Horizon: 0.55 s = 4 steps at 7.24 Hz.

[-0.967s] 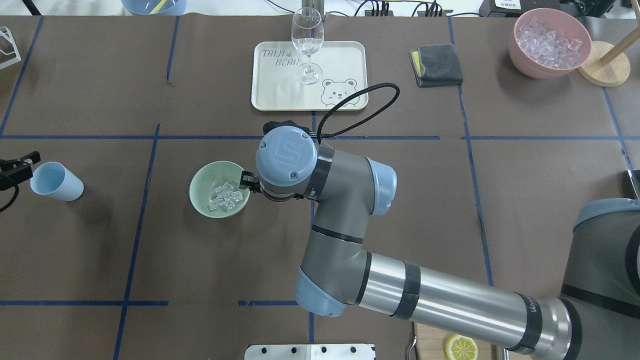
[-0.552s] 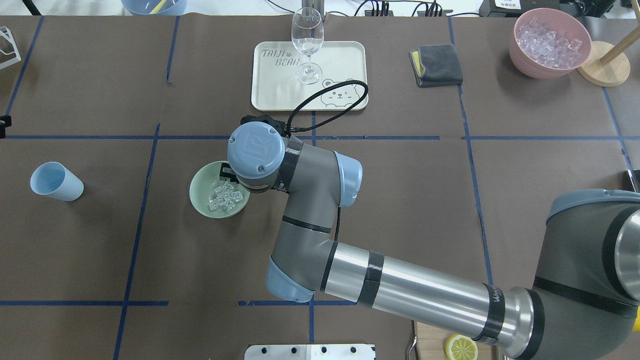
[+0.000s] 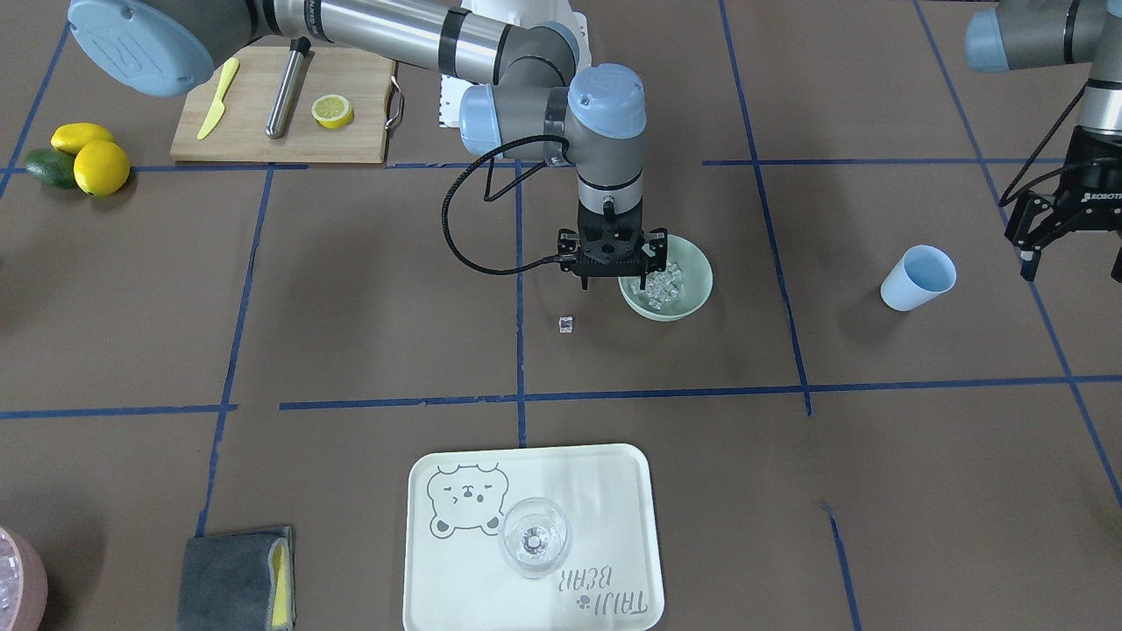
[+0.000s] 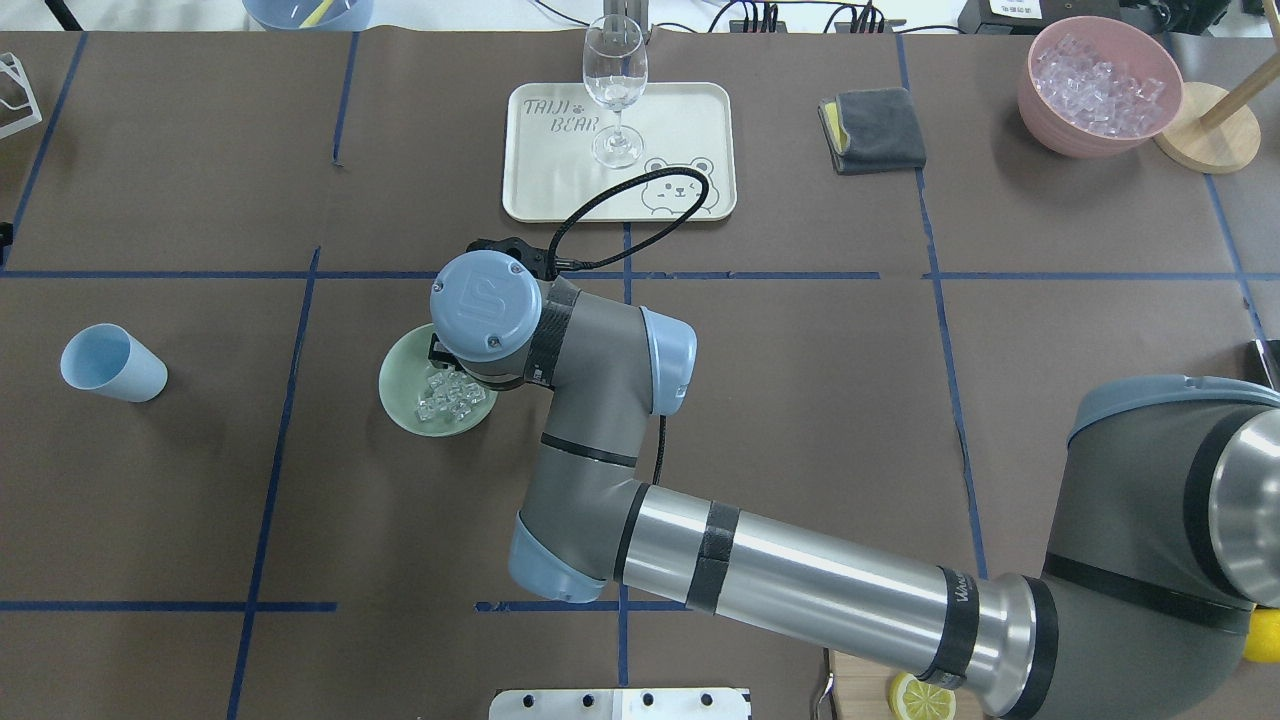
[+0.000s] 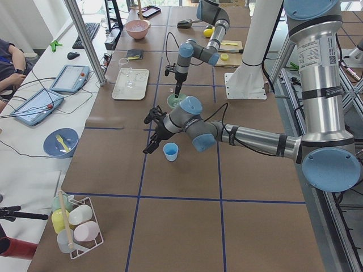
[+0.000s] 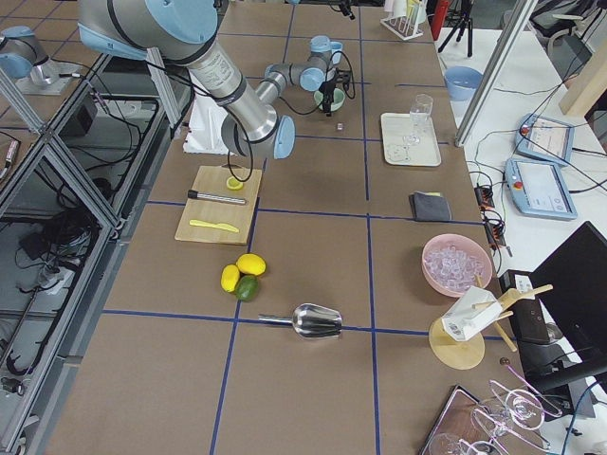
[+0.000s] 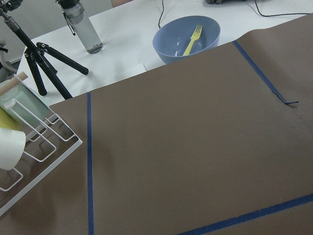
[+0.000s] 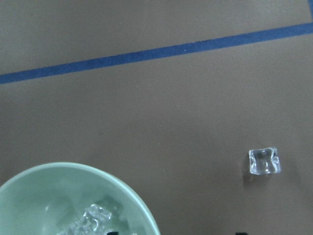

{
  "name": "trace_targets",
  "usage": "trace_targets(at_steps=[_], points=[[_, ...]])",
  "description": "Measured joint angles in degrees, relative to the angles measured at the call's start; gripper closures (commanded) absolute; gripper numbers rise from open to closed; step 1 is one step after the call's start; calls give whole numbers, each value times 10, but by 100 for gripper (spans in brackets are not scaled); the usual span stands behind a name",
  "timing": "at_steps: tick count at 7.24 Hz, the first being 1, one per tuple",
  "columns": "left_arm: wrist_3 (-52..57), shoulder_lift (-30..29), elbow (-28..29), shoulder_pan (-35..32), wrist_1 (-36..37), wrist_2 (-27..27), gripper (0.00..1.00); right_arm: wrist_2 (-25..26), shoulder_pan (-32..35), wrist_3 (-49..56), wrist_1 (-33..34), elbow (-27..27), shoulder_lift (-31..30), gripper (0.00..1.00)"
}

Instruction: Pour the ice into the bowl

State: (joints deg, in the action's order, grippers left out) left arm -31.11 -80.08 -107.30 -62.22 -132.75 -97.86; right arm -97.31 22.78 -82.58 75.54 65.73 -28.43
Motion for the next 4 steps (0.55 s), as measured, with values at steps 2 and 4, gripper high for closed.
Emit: trace_targets(at_steps=[2,4], points=[[36,-14,1,-27,47,-21,0,-2,-4,4,-2,-1,1,100],[54,-21,1,-59,69,-77,0,-4,-7,5,-2,-2,11,100]])
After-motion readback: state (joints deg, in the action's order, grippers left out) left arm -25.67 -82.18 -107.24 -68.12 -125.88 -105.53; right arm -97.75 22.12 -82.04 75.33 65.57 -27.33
